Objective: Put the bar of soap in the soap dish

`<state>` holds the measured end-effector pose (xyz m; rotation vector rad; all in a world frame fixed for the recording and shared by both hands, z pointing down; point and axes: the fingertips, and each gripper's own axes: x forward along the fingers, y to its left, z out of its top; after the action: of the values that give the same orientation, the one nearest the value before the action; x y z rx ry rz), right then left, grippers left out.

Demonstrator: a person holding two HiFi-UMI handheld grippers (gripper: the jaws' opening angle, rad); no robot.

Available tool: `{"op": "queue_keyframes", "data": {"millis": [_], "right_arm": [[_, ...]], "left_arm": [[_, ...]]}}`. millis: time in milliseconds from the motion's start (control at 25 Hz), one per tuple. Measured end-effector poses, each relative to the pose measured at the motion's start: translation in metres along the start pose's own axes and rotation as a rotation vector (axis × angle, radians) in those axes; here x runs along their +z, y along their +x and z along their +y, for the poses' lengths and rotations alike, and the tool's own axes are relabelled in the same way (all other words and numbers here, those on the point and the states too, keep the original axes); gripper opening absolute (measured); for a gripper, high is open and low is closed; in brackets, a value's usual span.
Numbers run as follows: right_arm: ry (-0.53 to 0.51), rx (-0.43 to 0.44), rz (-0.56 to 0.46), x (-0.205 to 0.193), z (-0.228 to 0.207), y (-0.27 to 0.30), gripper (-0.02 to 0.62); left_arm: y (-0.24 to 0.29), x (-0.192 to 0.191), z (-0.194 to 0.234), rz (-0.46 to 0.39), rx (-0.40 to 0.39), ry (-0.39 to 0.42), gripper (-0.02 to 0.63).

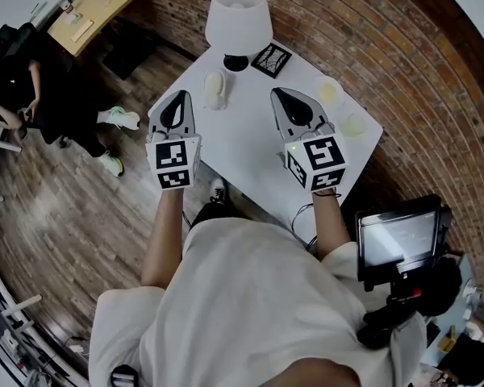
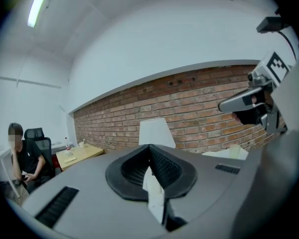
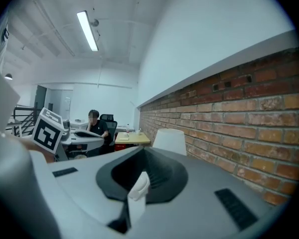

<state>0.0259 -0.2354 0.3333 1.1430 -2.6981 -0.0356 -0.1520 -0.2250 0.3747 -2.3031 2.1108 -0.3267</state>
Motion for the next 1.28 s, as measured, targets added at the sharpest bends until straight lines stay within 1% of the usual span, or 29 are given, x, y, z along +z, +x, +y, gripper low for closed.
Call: {"op": "queue_keyframes", "data": {"millis": [80, 240, 400, 600, 680, 800, 1080, 1280], "right_arm": [[-0.011, 0.014, -0.009, 0.008, 0.006, -0.003, 0.005], [-0.022, 0.041, -0.024, 0.022, 0.017, -0.012, 0.005], [-0.038, 0.054, -0.054, 0.035, 0.028, -0.024, 0.005], [-0.056, 0.073, -0.077, 0.045, 0.042, -0.034, 0.005], [-0.071, 0.077, -0.083, 0.051, 0.047, -0.039, 0.005], [-0.101, 0.078, -0.094, 0.061, 0.054, -0.043, 0.005], [-0.131, 0.085, -0.114, 0.073, 0.065, -0.056, 0.003], [-0.145, 0.086, -0.144, 0.083, 0.069, -0.063, 0.003]], "left_arm": [[-0.01, 0.007, -0.001, -0.014, 0.008, 0.022, 0.007], [-0.03, 0.023, -0.007, -0.042, 0.007, 0.029, 0.008], [-0.058, 0.039, -0.013, -0.062, 0.006, 0.052, 0.007], [-0.085, 0.058, -0.014, -0.096, 0.017, 0.054, 0.008], [-0.094, 0.064, -0.016, -0.103, 0.019, 0.068, 0.008], [-0.104, 0.072, -0.014, -0.114, 0.039, 0.096, 0.008], [-0.123, 0.094, -0.017, -0.17, 0.055, 0.088, 0.007], [-0.132, 0.107, -0.017, -0.206, 0.077, 0.112, 0.008]]}}
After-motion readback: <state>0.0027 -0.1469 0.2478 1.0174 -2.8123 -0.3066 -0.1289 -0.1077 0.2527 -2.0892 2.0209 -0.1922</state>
